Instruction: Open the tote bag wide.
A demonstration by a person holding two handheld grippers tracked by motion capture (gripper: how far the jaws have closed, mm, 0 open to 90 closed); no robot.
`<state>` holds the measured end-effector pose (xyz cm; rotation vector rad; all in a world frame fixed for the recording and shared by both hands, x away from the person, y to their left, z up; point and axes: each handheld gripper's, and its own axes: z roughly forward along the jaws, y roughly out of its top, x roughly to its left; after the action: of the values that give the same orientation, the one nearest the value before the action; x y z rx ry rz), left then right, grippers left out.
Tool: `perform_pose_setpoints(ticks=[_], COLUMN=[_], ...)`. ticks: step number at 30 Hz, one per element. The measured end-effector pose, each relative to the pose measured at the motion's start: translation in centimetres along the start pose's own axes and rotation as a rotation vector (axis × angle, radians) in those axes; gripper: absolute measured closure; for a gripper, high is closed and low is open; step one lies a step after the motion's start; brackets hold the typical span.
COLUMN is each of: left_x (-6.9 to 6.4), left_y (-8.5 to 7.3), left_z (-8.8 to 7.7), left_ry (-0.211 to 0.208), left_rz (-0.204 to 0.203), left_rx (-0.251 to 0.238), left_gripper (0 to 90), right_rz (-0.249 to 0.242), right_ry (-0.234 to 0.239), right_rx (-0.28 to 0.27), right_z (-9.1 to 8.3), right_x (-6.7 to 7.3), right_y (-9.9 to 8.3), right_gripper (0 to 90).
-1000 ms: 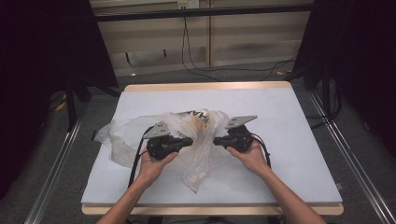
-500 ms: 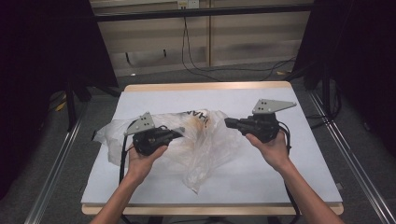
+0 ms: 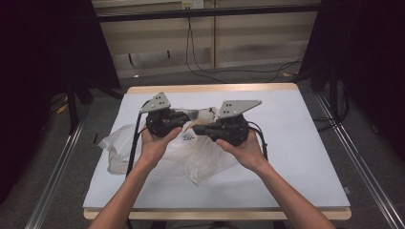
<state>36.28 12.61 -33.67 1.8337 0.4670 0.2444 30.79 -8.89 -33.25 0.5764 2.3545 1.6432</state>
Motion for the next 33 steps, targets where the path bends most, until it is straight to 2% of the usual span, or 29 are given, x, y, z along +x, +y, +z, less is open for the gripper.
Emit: perform_pose_setpoints(ticks=[4,5,7,9,10,11,15,17,18,19,21,23,25,28,33], left_x=[-0.4,-0.4,-0.4,-0.4,-0.4,-0.4,0.3,0.8,1.3,1.6,2.6,3.5,4.2,5.5,7.0], left_y=[0.9,1.0,1.2,1.0,0.9,0.7,-0.3,-0.8,-1.2,-1.5,-2.4,-3.3,-4.2,-5.8,-8.5], left_z=[0.9,1.0,1.0,0.9,0.8,0.7,-0.2,-0.6,-0.8,-0.9,-1.0,-0.9,-0.7,0.0,1.1], left_ry=[0.004,-0.012,-0.015,0.001,0.019,0.024,0.037,0.046,0.064,0.077,0.092,0.109,0.108,0.104,0.077], left_rz=[0.032,0.031,0.05,0.054,0.081,0.088,0.081,0.068,0.075,0.077,0.053,0.037,0.015,-0.019,-0.091], left_rx=[0.029,0.016,0.018,0.038,0.059,0.063,0.07,0.07,0.076,0.083,0.076,0.08,0.085,0.116,0.199], left_gripper=[90.0,90.0,90.0,90.0,90.0,90.0,90.0,90.0,90.0,90.0,90.0,90.0,90.0,90.0,90.0], right_rz=[0.005,0.0,-0.008,0.012,0.025,0.042,0.059,0.085,0.088,0.102,0.114,0.144,0.156,0.169,0.196], right_ry=[-0.012,-0.025,-0.072,-0.137,-0.152,-0.182,-0.283,-0.295,-0.315,-0.321,-0.32,-0.304,-0.306,-0.276,-0.239], right_rx=[0.027,0.035,0.05,0.064,0.061,0.056,0.074,0.069,0.069,0.061,0.039,0.022,0.039,0.069,0.131], right_z=[1.0,1.2,1.4,1.4,1.4,1.1,0.2,-0.3,-0.5,-0.7,-1.0,-1.0,-0.6,0.1,1.0], right_x=[-0.1,-0.2,-0.4,-1.3,-1.8,-2.5,-4.6,-5.5,-6.0,-6.6,-7.5,-8.4,-9.1,-10.1,-11.5], right_y=[-0.2,-0.3,-0.5,-0.9,-1.0,-1.3,-2.1,-2.6,-2.8,-3.1,-3.6,-4.2,-4.9,-5.9,-7.5], right_gripper=[90.0,90.0,90.0,90.0,90.0,90.0,90.0,90.0,90.0,90.0,90.0,90.0,90.0,90.0,90.0])
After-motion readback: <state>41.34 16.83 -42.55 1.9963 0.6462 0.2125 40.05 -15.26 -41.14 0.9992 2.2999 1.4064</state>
